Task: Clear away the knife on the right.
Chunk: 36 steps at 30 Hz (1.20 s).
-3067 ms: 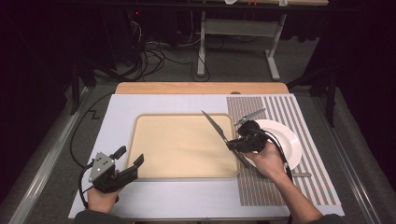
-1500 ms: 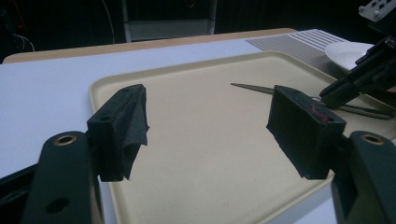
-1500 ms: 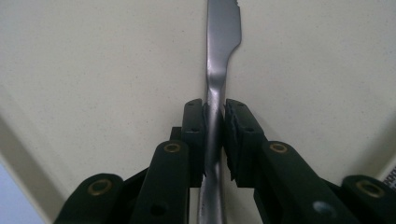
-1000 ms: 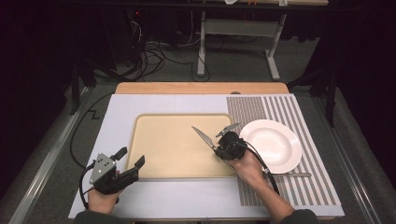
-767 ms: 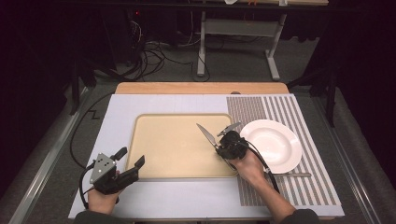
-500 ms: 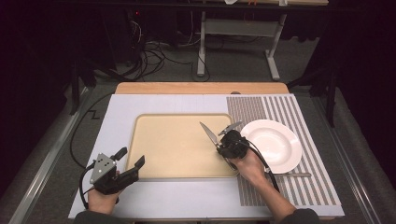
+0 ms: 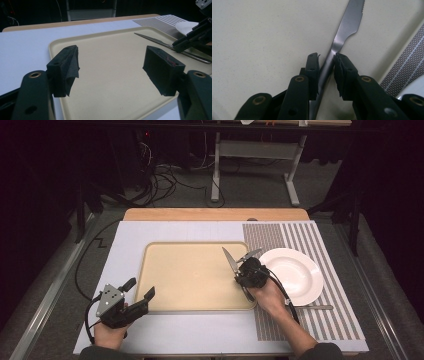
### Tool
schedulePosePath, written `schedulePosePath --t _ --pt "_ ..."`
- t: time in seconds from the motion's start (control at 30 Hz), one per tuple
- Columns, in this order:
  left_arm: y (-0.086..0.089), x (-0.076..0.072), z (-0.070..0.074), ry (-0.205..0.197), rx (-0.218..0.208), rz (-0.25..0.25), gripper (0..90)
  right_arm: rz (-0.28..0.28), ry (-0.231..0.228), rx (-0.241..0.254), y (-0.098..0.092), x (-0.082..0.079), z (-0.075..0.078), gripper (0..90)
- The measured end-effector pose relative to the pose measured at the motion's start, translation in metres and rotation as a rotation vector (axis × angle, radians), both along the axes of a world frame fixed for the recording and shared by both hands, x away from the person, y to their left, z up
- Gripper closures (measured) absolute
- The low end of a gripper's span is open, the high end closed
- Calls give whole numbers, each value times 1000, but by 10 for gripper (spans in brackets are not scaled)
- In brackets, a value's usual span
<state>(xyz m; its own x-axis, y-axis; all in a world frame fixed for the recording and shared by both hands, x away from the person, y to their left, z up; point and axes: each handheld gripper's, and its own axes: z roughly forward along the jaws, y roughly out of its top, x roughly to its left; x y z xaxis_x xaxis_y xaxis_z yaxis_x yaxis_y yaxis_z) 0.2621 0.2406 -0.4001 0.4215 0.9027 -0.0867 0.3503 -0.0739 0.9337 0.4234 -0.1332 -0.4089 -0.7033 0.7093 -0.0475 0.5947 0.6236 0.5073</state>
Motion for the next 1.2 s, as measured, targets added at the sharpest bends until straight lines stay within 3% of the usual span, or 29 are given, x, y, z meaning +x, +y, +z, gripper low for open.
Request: schedulePosePath --t 0.8,0.93,1.2 --pt "0 -2 1 -15 -8 1 293 -36 5 4 -5 4 0 726" --pt "0 -1 1 -14 -8 0 293 -41 18 23 -6 4 0 672" --pt "1 -1 1 -14 -11 4 294 -25 -12 67 -11 -1 8 602"
